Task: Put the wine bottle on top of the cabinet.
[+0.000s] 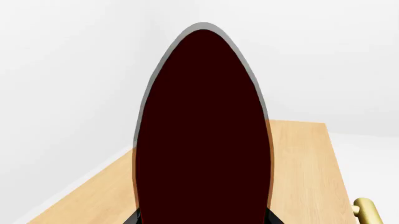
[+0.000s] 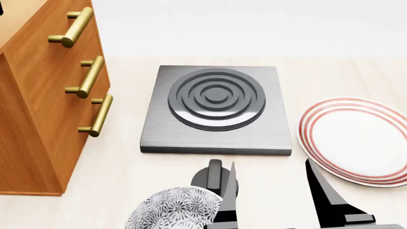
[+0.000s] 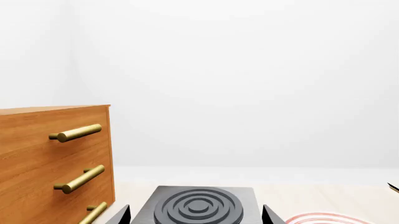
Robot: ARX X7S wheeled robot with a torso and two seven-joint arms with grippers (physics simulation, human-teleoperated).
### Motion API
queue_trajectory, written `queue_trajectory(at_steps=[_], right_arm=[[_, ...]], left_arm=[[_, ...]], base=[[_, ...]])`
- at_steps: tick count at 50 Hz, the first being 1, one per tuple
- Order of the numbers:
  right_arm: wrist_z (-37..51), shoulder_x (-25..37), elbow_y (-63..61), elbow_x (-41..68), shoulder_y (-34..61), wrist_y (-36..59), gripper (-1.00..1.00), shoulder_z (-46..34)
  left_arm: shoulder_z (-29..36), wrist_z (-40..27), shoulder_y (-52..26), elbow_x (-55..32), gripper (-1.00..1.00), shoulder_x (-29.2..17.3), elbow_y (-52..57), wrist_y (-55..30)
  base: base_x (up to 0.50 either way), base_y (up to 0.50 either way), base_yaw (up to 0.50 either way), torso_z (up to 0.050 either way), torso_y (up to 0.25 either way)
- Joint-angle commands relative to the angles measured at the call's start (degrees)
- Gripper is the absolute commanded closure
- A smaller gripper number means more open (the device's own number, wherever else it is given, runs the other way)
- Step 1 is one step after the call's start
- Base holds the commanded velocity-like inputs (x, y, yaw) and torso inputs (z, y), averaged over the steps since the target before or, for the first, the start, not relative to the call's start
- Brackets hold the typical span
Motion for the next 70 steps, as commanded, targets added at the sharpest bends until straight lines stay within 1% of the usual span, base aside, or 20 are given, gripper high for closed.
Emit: queue_trajectory(at_steps=[1,12,20,34,35,36,38,61,66,70], right_arm=[[-1.15,-0.92,-0.13,-0.89,-0.06,0.03,-1.00,1.23],[-1.09,-0.77,0.33,-0.92,-0.10,-0.48,-1.00,0.96],[-0.96,-0.68,0.36,-0.93,0.01,-0.52,-1.00,0.54],[-0.64,-0.43,0.42,-0.77,0.14,-0.62,-1.00,0.37],[-0.61,-0.43,0.44,-0.83,0.18,-0.58,-1.00,0.26],[-0.70,-0.45,0.59,-0.87,0.17,-0.72,-1.00,0.16],[-0.83,-0.46,0.75,-0.99,0.15,-0.91,-1.00,-0.07],[-0.34,-0.10,0.63,-0.76,0.45,-0.83,-1.00,-0.60],[-0.27,-0.06,0.59,-0.77,0.55,-0.77,-1.00,-0.89],[-0.31,-0.05,0.76,-0.91,0.52,-0.98,-1.00,-1.12]], left_arm=[[-2.22,1.81,4.38,-3.41,1.00,0.91,-0.11,2.63],[-1.67,2.91,7.78,-2.83,1.00,1.39,-2.17,4.62],[-2.16,2.23,10.19,-3.38,1.00,0.93,-1.41,5.12],[-2.87,2.42,10.62,-4.07,1.00,1.02,-1.54,5.43],[-2.82,2.45,10.67,-4.04,-1.00,1.01,-1.38,5.47],[-3.79,2.17,10.92,-4.89,-1.00,1.13,-1.68,5.76],[-3.06,2.62,10.60,-4.13,-1.00,1.15,-1.91,5.76],[-3.28,2.48,11.53,-3.93,-1.00,0.56,-2.06,6.33],[-4.63,2.35,13.23,-4.58,-1.00,0.47,0.56,9.05],[-4.23,1.47,15.23,-4.14,-1.00,-0.31,3.72,9.70]], base=[[0.00,0.00,0.00,0.000,0.000],[0.00,0.00,0.00,0.000,0.000],[0.00,0.00,0.00,0.000,0.000],[0.00,0.00,0.00,0.000,0.000],[0.00,0.00,0.00,-0.021,0.000],[0.00,0.00,0.00,0.000,0.000],[0.00,0.00,0.00,0.000,0.000],[0.00,0.00,0.00,-0.001,0.000],[0.00,0.00,0.00,-0.002,0.000],[0.00,0.00,0.00,-0.003,0.000]])
